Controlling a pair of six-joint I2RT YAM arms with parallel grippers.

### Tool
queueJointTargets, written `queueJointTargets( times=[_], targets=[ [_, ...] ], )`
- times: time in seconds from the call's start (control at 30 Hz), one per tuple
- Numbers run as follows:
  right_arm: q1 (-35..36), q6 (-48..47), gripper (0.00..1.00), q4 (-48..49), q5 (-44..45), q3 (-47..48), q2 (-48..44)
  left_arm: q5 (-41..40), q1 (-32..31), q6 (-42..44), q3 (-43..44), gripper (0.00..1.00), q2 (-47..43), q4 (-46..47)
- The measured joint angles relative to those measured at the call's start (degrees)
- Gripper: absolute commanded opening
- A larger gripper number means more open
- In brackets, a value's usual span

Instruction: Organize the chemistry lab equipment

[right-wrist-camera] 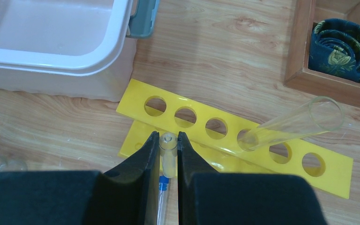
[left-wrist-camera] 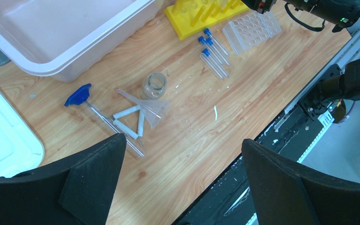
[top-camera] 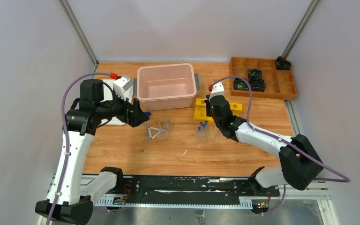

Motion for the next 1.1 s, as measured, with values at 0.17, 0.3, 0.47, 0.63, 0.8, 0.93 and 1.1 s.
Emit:
queueJointTargets(
  times=[0.17,0.3,0.47,0.63,0.8,0.93,1.1],
  targets=[
    [-0.37,0.02,0.0,0.63,-0.02,0.0,0.66,0.15,0.0,0.39,0.0,1.0,0.0,0.0],
    [-0.66,0.04,0.0,1.03,-0.02,0.0,1.2,0.17,0.0,0.42,0.0,1.0,0.0,0.0],
    [-0.85,0.07,0.0,1.16,-0.02,-0.02,2.29,0.26,0.0,0.44,0.0,1.0,-0.02,0.0],
    [-0.85,0.28,0.0,1.6,-0.07,-0.02,3.17,0.31,0.0,0.46,0.0,1.0,-0.11,0.0],
    [-0.85,0.28,0.0,1.88,-0.04,-0.02,2.71,0.33,0.0,0.57,0.0,1.0,-0.57,0.0],
    [-0.85,0.28,0.0,1.92,-0.07,-0.02,0.17,0.35,0.0,0.59,0.0,1.0,-0.7,0.0],
    [-0.85,0.66,0.0,2.14,-0.13,0.11,-1.95,0.59,0.0,0.59,0.0,1.0,-0.7,-0.02]
  ],
)
